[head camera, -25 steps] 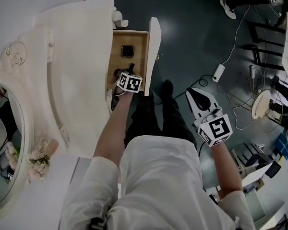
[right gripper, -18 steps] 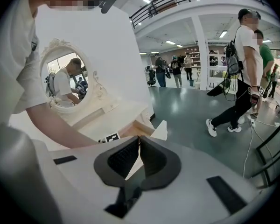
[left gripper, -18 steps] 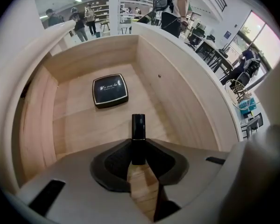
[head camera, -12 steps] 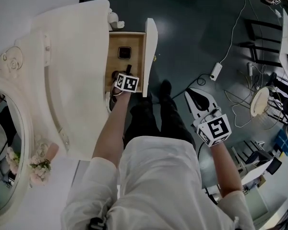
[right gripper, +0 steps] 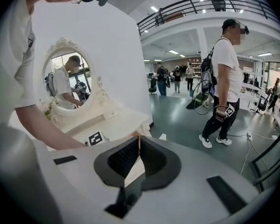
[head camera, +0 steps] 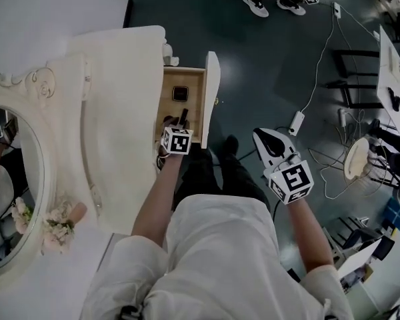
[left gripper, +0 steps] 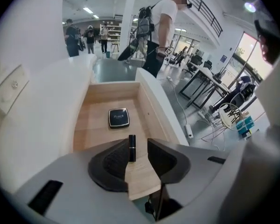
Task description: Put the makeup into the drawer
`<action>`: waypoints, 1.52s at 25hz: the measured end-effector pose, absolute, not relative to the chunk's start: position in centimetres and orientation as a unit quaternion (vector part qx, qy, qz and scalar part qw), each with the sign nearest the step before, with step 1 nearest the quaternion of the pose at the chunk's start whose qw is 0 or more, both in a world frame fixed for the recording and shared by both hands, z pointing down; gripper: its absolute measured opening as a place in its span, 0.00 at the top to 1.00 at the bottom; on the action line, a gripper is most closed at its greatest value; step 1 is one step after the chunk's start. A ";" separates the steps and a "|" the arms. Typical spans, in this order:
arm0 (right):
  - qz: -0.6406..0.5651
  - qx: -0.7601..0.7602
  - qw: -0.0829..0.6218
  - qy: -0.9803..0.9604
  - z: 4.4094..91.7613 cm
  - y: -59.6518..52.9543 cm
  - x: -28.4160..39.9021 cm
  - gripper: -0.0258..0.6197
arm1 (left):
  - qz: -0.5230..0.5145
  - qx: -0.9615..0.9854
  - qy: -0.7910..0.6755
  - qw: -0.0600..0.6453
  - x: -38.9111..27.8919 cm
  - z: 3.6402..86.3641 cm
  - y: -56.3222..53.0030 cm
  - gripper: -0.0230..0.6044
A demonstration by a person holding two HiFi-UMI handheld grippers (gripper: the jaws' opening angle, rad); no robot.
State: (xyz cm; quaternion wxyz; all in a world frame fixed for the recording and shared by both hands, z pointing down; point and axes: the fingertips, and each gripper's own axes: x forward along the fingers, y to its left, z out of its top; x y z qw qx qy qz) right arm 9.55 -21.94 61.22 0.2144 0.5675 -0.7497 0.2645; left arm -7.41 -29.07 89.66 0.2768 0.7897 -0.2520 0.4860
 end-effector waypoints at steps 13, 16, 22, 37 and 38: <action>0.187 0.549 0.221 -0.784 55.5 -23.0 10.1 0.91 | 0.318 0.841 -0.351 0.261 -8.8 74.4 -29.9 0.89; 0.178 0.539 0.221 -0.793 55.0 -22.4 10.1 0.91 | 0.284 0.846 -0.370 0.257 -9.4 71.2 -28.9 0.92; 0.151 0.501 0.207 -0.827 53.5 -22.3 10.8 0.91 | 0.210 0.845 -0.430 0.240 -10.0 64.6 -27.6 0.94; 0.114 0.427 0.173 -0.880 51.3 -15.8 13.9 0.91 | 0.125 0.822 -0.514 0.209 -9.8 56.3 -16.0 0.94; 0.113 0.423 0.172 -0.882 51.2 -15.3 14.2 0.91 | 0.122 0.822 -0.517 0.204 -9.5 55.7 -15.1 0.94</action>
